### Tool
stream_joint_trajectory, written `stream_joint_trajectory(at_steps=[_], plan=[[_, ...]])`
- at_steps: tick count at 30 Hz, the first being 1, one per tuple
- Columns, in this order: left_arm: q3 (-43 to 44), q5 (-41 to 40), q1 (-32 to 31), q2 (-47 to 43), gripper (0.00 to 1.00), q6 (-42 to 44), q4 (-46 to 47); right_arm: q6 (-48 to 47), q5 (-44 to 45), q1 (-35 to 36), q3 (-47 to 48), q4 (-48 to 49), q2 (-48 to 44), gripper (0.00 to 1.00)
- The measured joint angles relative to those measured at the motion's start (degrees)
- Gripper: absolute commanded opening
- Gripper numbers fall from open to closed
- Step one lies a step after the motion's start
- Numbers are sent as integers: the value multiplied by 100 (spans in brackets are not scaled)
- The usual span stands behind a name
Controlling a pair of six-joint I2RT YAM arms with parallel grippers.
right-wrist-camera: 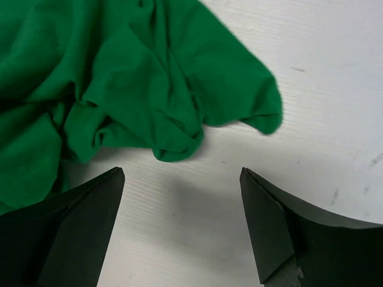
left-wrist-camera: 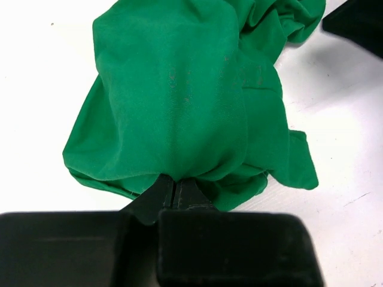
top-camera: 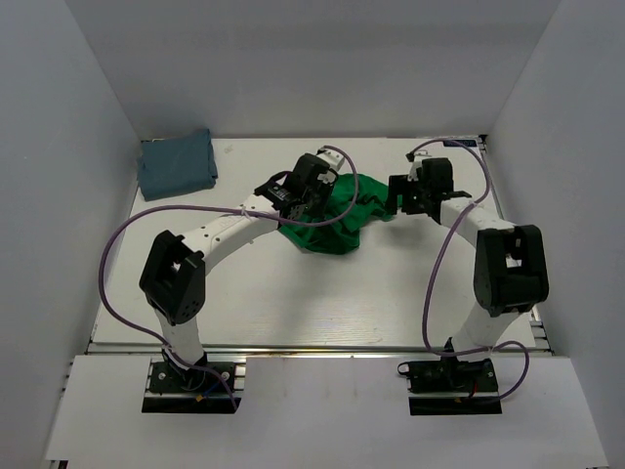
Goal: Fold and stack the t-shirts
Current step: Flatten out the tshirt
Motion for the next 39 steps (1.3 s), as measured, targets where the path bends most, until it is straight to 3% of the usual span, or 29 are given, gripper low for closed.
stream_joint_trajectory(at_steps=[6,8,10,11,12,13,14,20,24,31,39], plan=[[-2,2,0,-22,0,-2,-42,-330,-308,94,404,48,841,81],[-7,4,0,-63,0,-2,-44,-341,-304,133,538,70,1064,71],[-22,24,0,-129,0,2,-31,-334,-260,177,584,162,1196,54],[-46,44,0,-175,0,2,-4,-302,-229,195,592,219,1246,34],[-76,59,0,-221,0,7,9,-284,-188,212,610,258,1283,23],[-101,85,0,-260,0,13,17,-260,-149,223,638,284,1311,5],[-144,107,0,-310,0,26,61,-168,-87,229,710,313,1344,0],[-286,205,0,-627,1,122,114,33,286,232,680,636,994,0],[-286,79,0,-970,1,208,144,236,796,243,79,590,-455,0],[-374,-422,0,-2009,0,463,205,470,1980,236,114,452,-3106,0],[-509,-876,-2,-3672,0,872,433,422,2662,236,640,-57,-4568,0]])
